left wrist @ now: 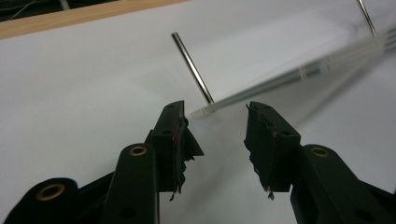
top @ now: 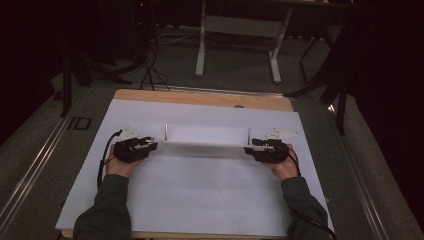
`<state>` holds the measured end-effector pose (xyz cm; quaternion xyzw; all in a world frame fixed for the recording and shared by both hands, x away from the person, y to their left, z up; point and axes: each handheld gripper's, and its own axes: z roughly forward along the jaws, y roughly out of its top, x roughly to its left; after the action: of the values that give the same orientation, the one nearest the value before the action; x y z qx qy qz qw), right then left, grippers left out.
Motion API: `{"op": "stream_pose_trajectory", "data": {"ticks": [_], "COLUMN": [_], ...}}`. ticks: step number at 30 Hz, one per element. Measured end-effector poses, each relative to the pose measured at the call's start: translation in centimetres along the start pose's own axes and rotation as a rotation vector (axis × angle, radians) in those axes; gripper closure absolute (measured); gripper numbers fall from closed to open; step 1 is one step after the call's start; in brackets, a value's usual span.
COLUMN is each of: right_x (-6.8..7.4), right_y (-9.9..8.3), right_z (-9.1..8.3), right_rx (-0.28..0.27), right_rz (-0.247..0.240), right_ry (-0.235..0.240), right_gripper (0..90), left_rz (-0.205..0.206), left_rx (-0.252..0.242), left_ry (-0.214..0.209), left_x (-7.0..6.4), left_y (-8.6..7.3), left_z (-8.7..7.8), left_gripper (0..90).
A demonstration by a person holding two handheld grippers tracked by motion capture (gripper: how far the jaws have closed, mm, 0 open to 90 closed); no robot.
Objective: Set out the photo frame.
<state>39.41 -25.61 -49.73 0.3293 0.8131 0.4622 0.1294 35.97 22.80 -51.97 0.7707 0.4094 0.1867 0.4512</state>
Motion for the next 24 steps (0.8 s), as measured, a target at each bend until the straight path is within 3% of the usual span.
{"op": "stream_pose_trajectory", "data": {"ticks": [5,9,24], "right_x": [-0.1,-0.2,-0.8], "right_y": [0.1,0.2,0.5], "right_z": [0.0,0.1,0.2], "right_rx": [0.005,0.007,0.018], "right_rz": [0.007,0.011,0.039], "right_ry": [0.004,0.007,0.032], "right_gripper": [45.5,45.2,44.4], "left_rz": [0.055,0.082,0.124], "left_rx": [-0.033,-0.05,-0.08], "left_ry": [-0.039,-0.045,-0.064], "left_x": [-0.8,-1.3,-2.1], "left_y": [0.1,0.7,2.0], "left_z": [0.1,0.4,1.3], "left_gripper": [56.5,55.7,51.8]}}
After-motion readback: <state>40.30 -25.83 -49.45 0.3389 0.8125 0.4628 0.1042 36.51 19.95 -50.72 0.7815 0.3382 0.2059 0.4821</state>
